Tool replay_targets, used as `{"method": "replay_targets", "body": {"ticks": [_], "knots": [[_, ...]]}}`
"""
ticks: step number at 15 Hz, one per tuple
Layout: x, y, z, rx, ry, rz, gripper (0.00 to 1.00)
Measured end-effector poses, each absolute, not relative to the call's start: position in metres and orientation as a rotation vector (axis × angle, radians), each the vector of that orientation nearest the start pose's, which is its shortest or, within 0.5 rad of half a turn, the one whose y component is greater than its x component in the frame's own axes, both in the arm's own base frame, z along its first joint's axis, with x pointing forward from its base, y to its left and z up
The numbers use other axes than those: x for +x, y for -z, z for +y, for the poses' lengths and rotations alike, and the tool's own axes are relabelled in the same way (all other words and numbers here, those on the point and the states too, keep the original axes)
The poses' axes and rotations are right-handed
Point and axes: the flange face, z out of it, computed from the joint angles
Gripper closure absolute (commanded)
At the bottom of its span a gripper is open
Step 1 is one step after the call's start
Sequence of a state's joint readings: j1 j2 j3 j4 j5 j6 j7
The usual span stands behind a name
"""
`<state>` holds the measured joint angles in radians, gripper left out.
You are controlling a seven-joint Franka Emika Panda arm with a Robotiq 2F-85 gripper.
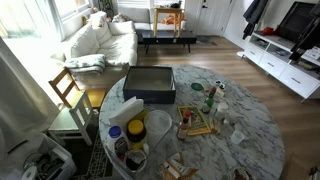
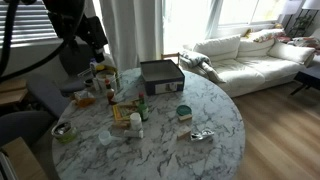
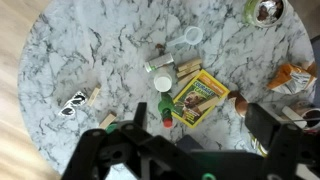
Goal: Pick up the clear cup and place it upside down on the table, pick up the clear measuring spoon and put it on top of the clear cup
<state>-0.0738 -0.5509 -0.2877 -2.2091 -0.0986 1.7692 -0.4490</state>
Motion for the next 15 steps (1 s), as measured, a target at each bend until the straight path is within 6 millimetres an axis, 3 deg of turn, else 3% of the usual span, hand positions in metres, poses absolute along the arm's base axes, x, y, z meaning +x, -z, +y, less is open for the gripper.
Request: {"method": "replay_targets", "body": {"ticks": [7, 9, 11, 15], "knots": [[0.364, -0.586, -0.17, -3.117, 0.166, -0.213, 0.0], [0.373, -0.58, -0.156, -3.069, 0.19, -0.251, 0.0], [0.398, -0.566, -0.112, -2.979, 0.257, -0.361, 0.0], [0.451, -0.547, 0.001, -2.839, 0.377, -0.631, 0.0]]}}
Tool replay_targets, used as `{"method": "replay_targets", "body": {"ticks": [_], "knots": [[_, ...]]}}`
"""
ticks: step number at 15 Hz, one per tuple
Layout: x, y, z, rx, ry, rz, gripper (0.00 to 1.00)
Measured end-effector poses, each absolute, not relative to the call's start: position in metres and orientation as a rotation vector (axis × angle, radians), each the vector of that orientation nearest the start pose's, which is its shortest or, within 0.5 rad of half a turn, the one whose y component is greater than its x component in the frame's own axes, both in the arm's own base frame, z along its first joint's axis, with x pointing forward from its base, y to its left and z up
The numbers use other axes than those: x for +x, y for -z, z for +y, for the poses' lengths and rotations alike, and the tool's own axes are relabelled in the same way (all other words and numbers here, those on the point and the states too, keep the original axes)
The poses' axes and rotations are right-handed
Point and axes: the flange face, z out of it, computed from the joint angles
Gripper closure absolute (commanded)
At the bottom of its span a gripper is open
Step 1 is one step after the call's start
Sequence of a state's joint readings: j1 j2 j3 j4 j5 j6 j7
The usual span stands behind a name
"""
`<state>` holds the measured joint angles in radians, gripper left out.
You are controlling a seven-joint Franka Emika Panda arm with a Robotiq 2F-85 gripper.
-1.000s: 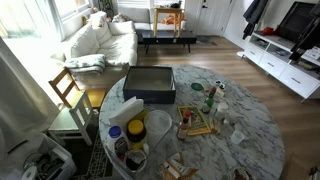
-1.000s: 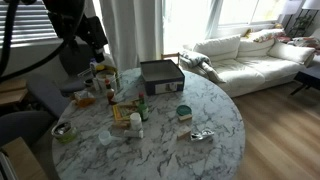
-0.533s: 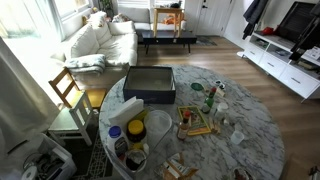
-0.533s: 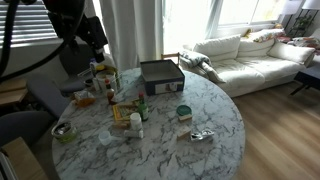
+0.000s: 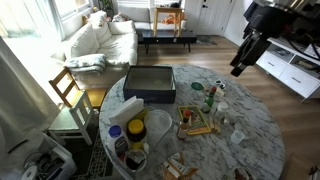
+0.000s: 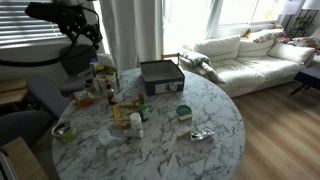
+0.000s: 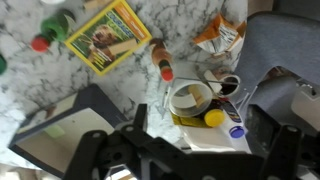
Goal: Pick up the clear cup and place it upside down on the table, pick up the clear measuring spoon and put it on top of the clear cup
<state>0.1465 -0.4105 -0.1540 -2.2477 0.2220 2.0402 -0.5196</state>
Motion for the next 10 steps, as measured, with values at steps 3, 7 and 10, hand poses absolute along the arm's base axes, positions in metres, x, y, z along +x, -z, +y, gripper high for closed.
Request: {"method": "replay_targets", "body": {"ticks": [3, 7, 10], "knots": [[0.48, -0.528, 0.062, -2.771, 0.406, -0.772, 0.0], [0.49, -0.526, 0.06, -2.765, 0.409, -0.789, 0.0], [0.491, -0.528, 0.059, -2.764, 0.417, -0.79, 0.0]]}}
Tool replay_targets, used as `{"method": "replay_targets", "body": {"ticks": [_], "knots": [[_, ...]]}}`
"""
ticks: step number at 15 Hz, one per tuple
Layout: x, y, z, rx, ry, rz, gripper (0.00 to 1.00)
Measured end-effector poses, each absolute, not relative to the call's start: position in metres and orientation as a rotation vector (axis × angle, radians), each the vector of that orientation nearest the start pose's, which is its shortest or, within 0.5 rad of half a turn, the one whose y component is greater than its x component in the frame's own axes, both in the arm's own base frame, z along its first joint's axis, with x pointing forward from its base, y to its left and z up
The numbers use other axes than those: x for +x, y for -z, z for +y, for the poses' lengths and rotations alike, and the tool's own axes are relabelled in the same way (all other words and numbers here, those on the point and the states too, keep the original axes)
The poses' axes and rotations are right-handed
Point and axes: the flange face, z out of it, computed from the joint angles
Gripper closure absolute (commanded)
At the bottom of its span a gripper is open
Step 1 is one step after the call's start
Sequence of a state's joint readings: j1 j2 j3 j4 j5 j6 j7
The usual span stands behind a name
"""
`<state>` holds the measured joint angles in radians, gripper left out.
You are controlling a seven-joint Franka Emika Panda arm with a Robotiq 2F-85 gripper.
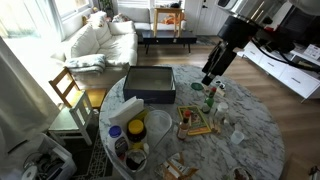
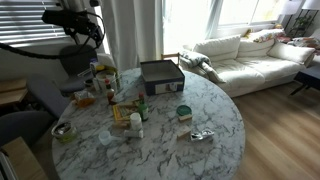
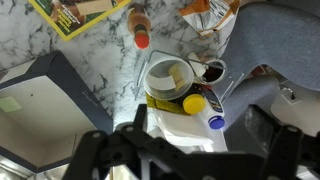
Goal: Pick up the clear cup and place it upside down on the table, pick up the clear measuring spoon and put it on top of the clear cup
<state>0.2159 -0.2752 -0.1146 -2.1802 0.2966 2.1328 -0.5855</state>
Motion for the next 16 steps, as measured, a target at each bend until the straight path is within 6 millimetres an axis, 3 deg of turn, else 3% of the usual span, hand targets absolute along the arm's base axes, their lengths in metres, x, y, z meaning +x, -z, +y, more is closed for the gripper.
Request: {"method": "replay_targets", "body": {"ticks": [5, 10, 16], "knots": [[0.492, -0.521, 0.065, -2.767, 0.395, -0.801, 0.0], [0.505, -0.466, 0.1, -2.782, 0.329, -0.864, 0.0], [0.523, -0.4, 0.127, -2.882, 0.377, -0.877, 0.0]]}}
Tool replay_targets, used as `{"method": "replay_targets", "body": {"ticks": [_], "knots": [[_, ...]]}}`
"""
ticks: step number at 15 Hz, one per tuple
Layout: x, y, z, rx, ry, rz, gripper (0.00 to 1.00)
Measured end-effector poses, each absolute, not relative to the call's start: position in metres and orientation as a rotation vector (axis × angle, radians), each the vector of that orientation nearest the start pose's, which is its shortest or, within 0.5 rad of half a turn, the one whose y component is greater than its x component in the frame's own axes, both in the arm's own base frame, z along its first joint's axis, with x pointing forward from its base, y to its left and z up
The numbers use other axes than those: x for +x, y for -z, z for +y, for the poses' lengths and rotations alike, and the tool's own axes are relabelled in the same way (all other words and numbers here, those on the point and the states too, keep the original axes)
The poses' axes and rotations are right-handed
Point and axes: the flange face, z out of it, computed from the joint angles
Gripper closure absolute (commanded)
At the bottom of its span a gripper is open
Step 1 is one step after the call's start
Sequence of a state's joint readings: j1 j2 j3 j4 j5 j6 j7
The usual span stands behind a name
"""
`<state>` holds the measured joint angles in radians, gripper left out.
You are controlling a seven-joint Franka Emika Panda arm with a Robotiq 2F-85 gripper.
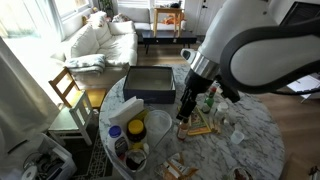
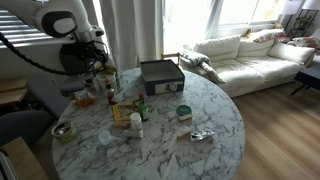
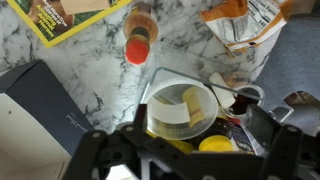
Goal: Pick up the clear cup and place it upside down on the table, pick up the clear measuring spoon and put it on top of the clear cup
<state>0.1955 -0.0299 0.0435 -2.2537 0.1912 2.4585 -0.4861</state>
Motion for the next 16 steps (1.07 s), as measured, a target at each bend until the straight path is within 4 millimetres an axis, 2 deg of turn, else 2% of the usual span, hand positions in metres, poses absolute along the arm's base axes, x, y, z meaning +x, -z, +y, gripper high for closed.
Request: {"method": "replay_targets", "body": {"ticks": [5, 9, 12, 16], "knots": [[0.532, -0.36, 0.136, -3.022, 0.369, -0.753, 0.0], [0.534, -0.341, 0.139, -3.063, 0.334, -0.656, 0.0], [0.54, -0.336, 0.141, -3.064, 0.365, -0.592, 0.0], [0.553, -0.341, 0.143, -3.047, 0.48, -0.505, 0.0]]}}
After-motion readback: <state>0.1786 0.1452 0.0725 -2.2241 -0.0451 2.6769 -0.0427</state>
